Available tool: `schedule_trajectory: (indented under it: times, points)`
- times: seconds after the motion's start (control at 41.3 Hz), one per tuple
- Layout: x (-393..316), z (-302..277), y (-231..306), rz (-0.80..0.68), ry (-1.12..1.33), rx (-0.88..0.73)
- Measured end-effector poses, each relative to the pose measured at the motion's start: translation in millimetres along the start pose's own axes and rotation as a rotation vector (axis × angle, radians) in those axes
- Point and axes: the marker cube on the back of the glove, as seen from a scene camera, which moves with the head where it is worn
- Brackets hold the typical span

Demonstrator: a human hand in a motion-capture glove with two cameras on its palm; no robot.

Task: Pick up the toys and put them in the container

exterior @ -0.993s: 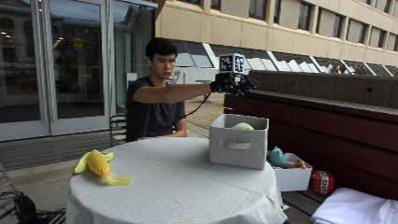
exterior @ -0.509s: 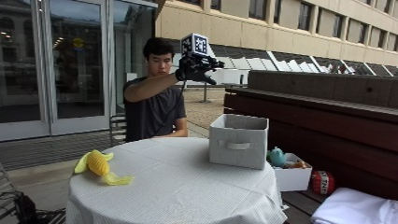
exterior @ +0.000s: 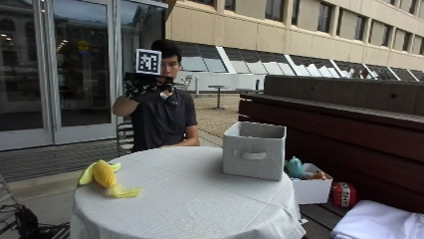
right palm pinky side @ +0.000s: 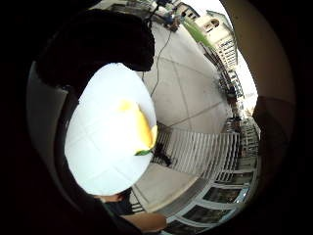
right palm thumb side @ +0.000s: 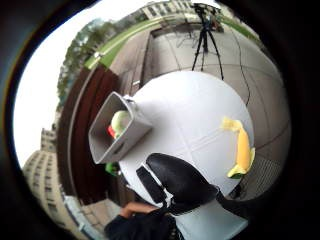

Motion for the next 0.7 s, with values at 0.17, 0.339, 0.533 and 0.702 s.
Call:
schedule_trajectory:
  times: [0.17, 0.339, 0.533, 0.702]
  points:
    - [56, 53, 8, 0.103, -0.020, -0.075]
    - [101, 111, 15, 0.162, -0.015, -0.068]
    - [131, 166, 35, 0.137, -0.024, -0.120]
    - [141, 209, 55, 0.235, -0.035, -0.193]
